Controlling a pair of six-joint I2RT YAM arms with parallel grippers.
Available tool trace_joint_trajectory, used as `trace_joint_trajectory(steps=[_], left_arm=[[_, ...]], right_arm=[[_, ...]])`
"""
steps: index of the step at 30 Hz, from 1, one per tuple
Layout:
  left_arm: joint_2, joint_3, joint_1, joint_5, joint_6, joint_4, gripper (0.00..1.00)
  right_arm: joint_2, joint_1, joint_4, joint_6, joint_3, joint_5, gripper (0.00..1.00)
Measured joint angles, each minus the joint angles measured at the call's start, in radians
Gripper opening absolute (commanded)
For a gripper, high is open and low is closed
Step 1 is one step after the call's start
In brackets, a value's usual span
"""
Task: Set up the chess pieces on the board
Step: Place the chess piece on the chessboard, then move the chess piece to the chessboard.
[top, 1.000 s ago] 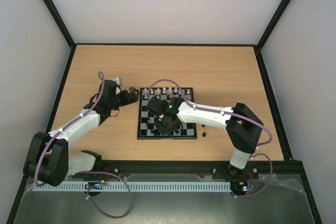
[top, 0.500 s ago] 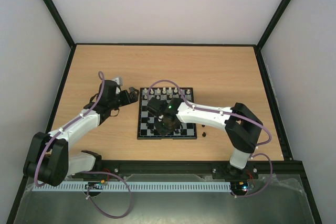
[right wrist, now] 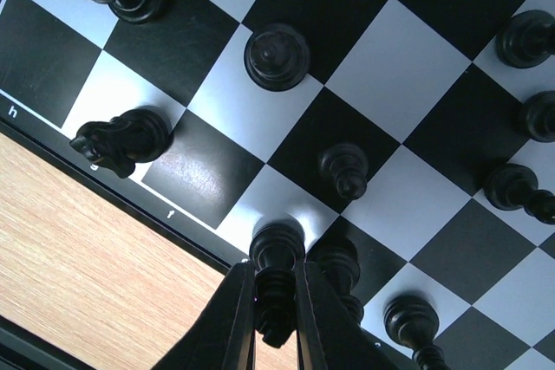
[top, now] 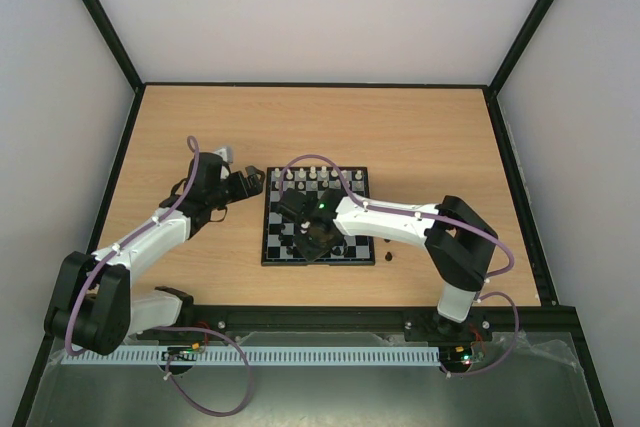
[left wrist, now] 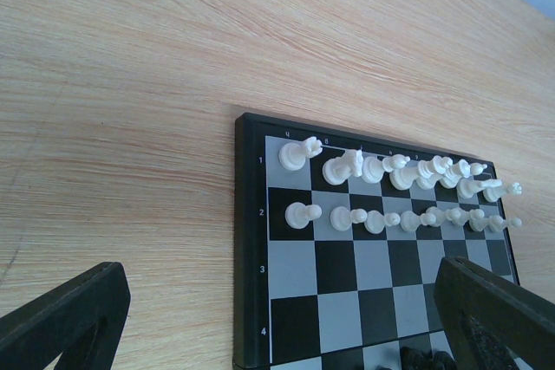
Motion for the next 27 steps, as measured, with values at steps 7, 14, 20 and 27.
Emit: trace_joint_trajectory(steps=[7, 14, 20, 27], left_arm=[[0.000, 0.000, 0.000, -0.003, 0.000, -0.005, 0.99], [0.000, 0.000, 0.000, -0.005, 0.000, -0.010, 0.99], [0.000, 0.000, 0.000, -0.006, 0.000, -0.010, 0.99], [0.000, 0.000, 0.000, -0.006, 0.000, -0.012, 0.99]], right_arm=[[0.004, 0.000, 0.018, 0.000, 0.001, 0.013, 0.08], [0.005, 0.000, 0.030, 0.008, 0.001, 0.011, 0.31], [0.004, 0.000, 0.026, 0.008, 0.015, 0.008, 0.34], [0.007, -0.013, 0.021, -0.007, 0.119, 0.026, 0.34]])
